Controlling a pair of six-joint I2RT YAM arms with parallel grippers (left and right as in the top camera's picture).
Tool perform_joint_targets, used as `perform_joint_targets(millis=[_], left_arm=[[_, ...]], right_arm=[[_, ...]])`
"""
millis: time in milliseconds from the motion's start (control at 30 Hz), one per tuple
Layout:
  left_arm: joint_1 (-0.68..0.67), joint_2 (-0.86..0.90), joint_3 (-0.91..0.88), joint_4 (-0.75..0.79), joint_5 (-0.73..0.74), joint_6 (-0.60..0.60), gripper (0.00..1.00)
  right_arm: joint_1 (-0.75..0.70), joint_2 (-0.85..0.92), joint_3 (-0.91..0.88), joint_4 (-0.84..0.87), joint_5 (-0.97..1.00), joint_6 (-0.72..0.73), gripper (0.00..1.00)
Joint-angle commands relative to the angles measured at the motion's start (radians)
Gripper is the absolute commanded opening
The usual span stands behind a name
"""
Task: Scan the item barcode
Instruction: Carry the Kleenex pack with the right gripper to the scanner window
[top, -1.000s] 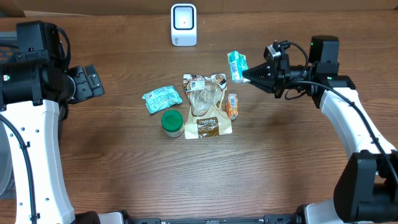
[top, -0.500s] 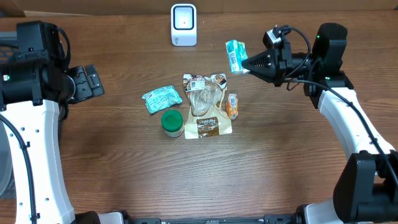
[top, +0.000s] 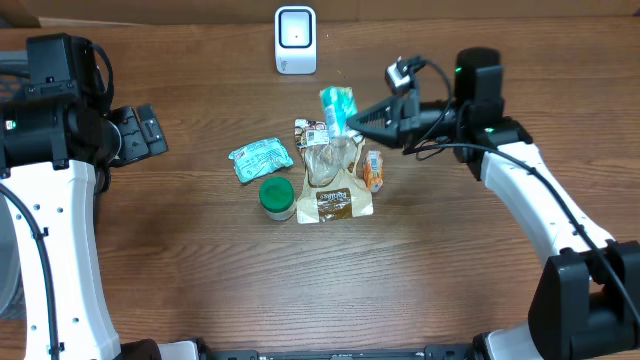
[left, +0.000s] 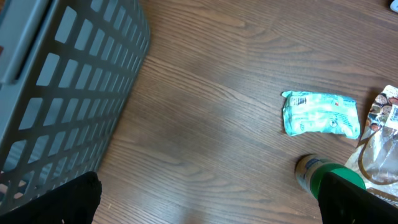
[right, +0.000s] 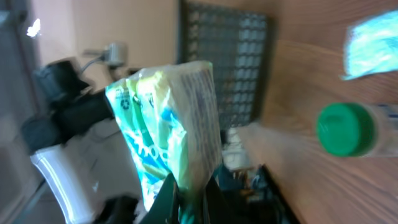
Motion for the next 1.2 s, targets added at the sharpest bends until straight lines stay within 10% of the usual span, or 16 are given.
perform_joint_targets(millis=[0,533,833,1167], left_arm=[[0.004,0.002,0.002,0.0,-0.01,-0.014,1.0],[0.004,0.002,0.002,0.0,-0.01,-0.014,1.0],[0.003,0.002,0.002,0.0,-0.01,-0.014,1.0],[0.003,0.002,0.002,0.0,-0.01,-0.014,1.0]], right_arm=[[0.054,-0.03,0.011,-0.09,0.188,-0.2,0.04],[0.33,0.035,0.724,-0.785,1.217,-0.497,0.04],[0.393,0.254,0.826,-0.537,1.688,-0.763,0.06],[0.391,0.516,0.826,-0.089,1.789,-1.134,0.04]])
